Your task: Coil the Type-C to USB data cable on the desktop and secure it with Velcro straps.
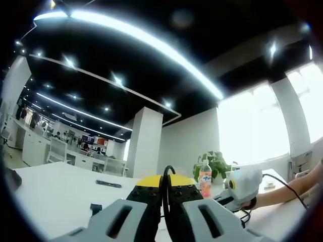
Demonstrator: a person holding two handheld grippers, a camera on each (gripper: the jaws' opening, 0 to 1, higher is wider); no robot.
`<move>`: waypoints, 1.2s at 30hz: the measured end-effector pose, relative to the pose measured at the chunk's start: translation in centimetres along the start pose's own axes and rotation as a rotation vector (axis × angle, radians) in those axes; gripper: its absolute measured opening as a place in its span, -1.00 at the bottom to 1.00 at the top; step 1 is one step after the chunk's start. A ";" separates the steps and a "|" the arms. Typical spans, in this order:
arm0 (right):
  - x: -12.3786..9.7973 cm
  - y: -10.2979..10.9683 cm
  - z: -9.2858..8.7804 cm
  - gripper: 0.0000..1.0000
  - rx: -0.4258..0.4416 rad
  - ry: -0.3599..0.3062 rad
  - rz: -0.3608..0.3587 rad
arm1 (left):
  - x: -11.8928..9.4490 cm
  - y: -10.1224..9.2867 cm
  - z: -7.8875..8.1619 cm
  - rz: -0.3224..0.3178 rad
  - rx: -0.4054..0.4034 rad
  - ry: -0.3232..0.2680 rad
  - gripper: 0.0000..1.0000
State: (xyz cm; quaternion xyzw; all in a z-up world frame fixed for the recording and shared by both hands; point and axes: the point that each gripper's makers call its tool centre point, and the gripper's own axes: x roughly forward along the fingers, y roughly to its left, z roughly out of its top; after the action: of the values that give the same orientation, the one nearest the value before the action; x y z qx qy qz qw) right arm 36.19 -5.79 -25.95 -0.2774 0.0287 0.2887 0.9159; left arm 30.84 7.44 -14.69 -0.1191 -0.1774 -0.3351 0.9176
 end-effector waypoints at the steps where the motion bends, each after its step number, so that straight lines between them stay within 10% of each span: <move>1: -0.2 0.0 0.5 -0.99 -0.028 -0.011 -0.013 | 0.0 -0.1 0.0 -0.003 0.002 0.002 -0.93; 11: -1.8 -0.6 4.5 -1.00 -0.198 -0.142 -0.131 | 0.2 -0.8 -0.4 -0.024 0.045 0.022 -0.93; 28: -8.0 -4.1 13.3 -1.00 -0.168 -0.467 -0.335 | 0.1 -2.6 0.6 -0.076 0.107 -0.009 -0.93; 32: -7.0 -3.1 12.9 -1.00 -0.165 -0.429 -0.271 | 0.1 -2.7 0.4 -0.080 0.125 0.000 -0.93; 36: -4.3 -2.9 8.2 -0.99 0.054 -0.269 -0.174 | 0.0 -2.3 0.5 -0.069 0.118 -0.004 -0.93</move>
State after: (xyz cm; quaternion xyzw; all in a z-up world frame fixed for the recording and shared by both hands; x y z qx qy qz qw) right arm 33.35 -5.67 -16.67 -0.2127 -0.1107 0.2422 0.9401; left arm 29.22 5.90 -13.97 -0.0591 -0.2028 -0.3553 0.9106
